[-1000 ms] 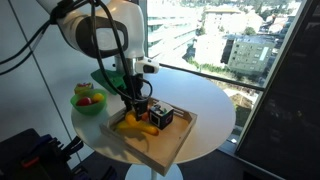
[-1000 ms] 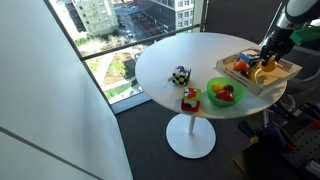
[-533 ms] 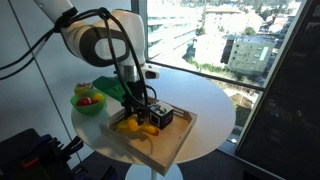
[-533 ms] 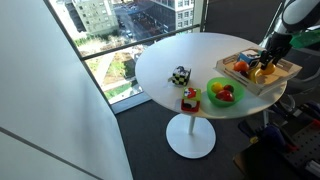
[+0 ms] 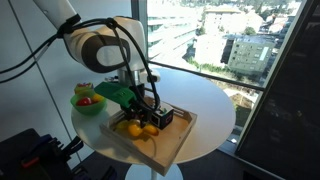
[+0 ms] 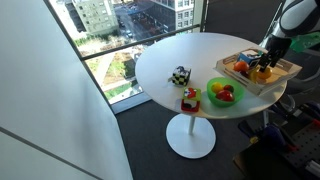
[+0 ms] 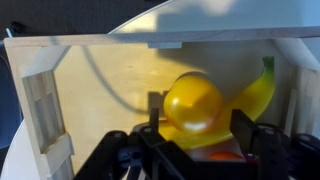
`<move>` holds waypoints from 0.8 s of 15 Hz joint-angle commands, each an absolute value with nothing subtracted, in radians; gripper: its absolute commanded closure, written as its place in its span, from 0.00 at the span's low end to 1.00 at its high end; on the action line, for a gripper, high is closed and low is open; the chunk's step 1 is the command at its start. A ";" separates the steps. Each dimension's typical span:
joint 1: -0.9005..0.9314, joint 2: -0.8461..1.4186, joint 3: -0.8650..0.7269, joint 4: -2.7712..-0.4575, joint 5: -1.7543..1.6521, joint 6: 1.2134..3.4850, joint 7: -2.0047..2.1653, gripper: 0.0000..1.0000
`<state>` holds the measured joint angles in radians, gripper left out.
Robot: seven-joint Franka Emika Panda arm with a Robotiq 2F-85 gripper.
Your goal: Pick up the toy orange from the green bowl and put it in the tray
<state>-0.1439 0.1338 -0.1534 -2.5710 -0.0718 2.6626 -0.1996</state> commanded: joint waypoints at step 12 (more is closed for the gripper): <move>-0.150 0.109 -0.155 -2.536 -0.062 2.602 -0.144 0.00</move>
<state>-0.1443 0.1357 -0.1556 -2.5571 -0.0705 2.6607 -0.1752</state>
